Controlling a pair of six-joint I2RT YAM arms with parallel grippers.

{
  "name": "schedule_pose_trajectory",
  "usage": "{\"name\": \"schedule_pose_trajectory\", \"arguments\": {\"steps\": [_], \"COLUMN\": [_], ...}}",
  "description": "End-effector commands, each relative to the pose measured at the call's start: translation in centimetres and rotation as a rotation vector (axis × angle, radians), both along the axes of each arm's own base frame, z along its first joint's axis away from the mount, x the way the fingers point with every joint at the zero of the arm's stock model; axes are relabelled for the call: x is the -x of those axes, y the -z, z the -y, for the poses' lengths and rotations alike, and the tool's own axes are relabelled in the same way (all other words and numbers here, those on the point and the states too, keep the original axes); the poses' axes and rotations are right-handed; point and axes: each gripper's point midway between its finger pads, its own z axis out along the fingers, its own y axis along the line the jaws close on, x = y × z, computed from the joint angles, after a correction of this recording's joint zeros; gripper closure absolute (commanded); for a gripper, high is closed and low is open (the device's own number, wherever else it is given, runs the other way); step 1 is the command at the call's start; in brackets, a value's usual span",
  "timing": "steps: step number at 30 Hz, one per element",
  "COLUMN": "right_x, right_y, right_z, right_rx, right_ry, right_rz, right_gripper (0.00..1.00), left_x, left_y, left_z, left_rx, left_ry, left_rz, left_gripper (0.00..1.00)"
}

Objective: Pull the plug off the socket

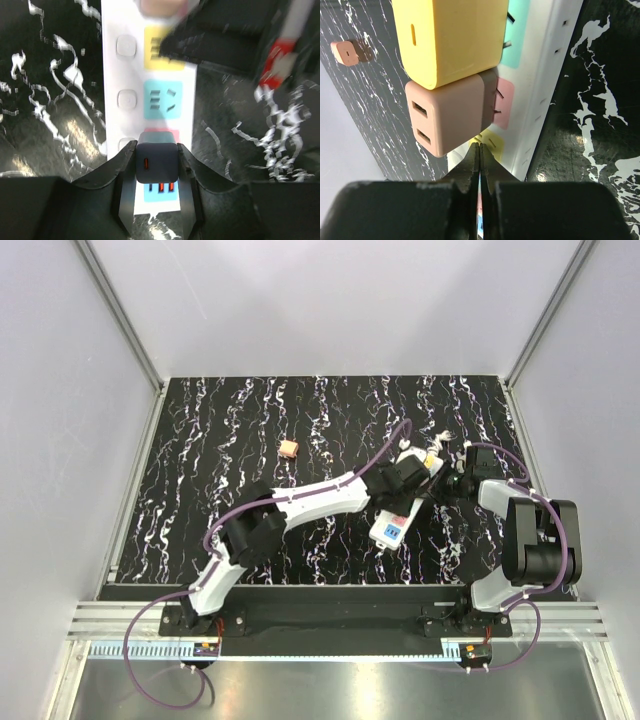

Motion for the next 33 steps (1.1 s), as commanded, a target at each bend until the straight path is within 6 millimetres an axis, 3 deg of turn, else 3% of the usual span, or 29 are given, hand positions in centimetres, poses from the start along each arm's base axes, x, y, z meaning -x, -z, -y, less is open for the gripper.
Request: {"name": "schedule_pose_trajectory", "arguments": {"steps": [1, 8, 11, 17, 18, 21, 23, 29, 33], "right_x": [1.0, 1.1, 1.0, 1.0, 1.0, 1.0, 1.1, 1.1, 1.1], "right_y": [2.1, 2.1, 2.1, 2.1, 2.1, 2.1, 2.1, 2.2, 2.2], "right_z": [1.0, 1.0, 1.0, 0.9, 0.9, 1.0, 0.9, 0.8, 0.8], "right_rx": [0.085, 0.086, 0.086, 0.086, 0.087, 0.088, 0.088, 0.080, 0.080], "right_ry": [0.010, 0.009, 0.009, 0.008, 0.007, 0.007, 0.006, -0.001, -0.002], "right_rz": [-0.070, -0.075, -0.074, -0.074, -0.074, -0.074, -0.074, -0.079, -0.080], "right_gripper": [1.00, 1.00, 1.00, 1.00, 1.00, 1.00, 1.00, 1.00, 1.00], "left_x": [-2.2, -0.2, 0.1, 0.3, 0.2, -0.7, -1.6, -3.1, -4.4], "left_y": [-7.3, -8.9, -9.7, -11.2, -12.4, -11.5, -10.7, -6.9, -5.2], "left_z": [3.1, 0.9, -1.2, -7.5, -8.4, -12.5, -16.3, -26.0, -30.4], "left_rx": [0.221, 0.178, 0.156, 0.146, 0.171, 0.068, -0.098, -0.482, -0.679], "left_ry": [0.008, 0.010, -0.017, -0.083, -0.099, -0.161, -0.234, -0.394, -0.448], "left_rz": [0.037, 0.101, 0.136, 0.154, 0.161, 0.204, 0.255, 0.301, 0.345], "left_gripper": [1.00, 1.00, 1.00, 1.00, 1.00, 1.00, 1.00, 1.00, 1.00]}}
